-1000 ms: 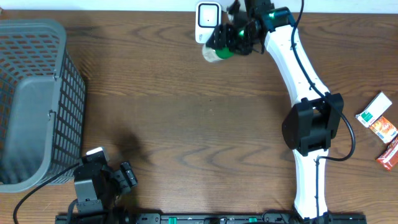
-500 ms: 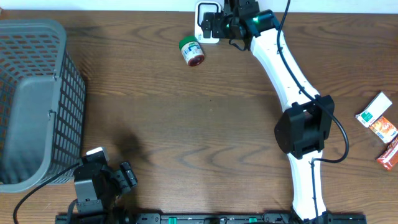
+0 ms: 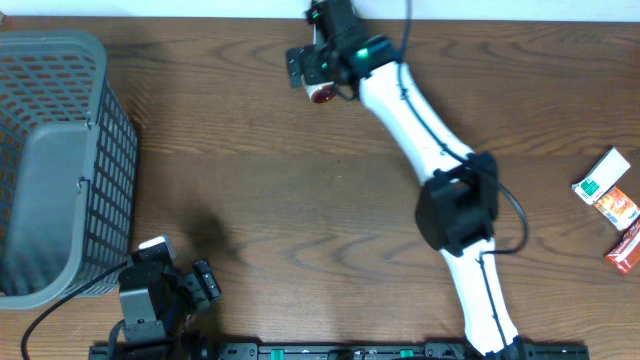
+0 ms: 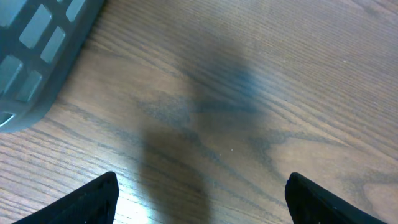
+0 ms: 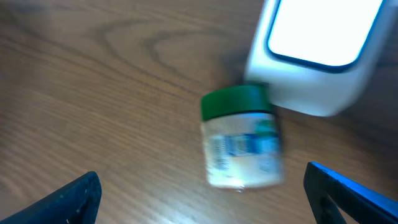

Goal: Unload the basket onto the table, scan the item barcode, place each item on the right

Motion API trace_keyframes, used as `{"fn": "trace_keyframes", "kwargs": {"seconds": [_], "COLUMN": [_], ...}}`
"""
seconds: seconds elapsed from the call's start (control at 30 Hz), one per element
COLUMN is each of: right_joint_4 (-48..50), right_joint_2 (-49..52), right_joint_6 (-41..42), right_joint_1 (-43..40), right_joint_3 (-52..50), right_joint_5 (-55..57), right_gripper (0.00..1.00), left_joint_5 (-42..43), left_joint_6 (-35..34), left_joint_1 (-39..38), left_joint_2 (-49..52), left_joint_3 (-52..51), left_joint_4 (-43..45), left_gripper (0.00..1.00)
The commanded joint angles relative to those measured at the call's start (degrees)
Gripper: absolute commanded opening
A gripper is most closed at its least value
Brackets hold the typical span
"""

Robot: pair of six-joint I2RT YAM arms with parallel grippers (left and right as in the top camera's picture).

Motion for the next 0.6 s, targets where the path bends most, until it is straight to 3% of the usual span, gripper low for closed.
{"fn": "trace_keyframes", "kwargs": {"seconds": [0.0, 0.23, 0.57], "right_joint_4": [1.86, 3.08, 4.61], "right_joint_2": [5.57, 7.56, 8.07], "right_joint_6": [-1.11, -0.92, 3.26], "right_joint_1": [0.61, 1.03, 1.09], "right_joint_3": [0.59, 0.57, 0.57], "right_joint_5": [4.96, 13.31, 12.11], "right_gripper": [0.99, 0.99, 0.99], "left_joint_5": [0.50, 0.50, 0.50], "left_joint_6": [0.33, 0.33, 0.33], "left_joint_1": [0.02, 0.04, 0.02], "left_joint_2": [-0.15, -0.15, -0.15], "left_joint_3": [0.37, 0.37, 0.37], "left_joint_4": [-0.20, -0.20, -0.20], "left_gripper": [0.86, 0.86, 0.86]}}
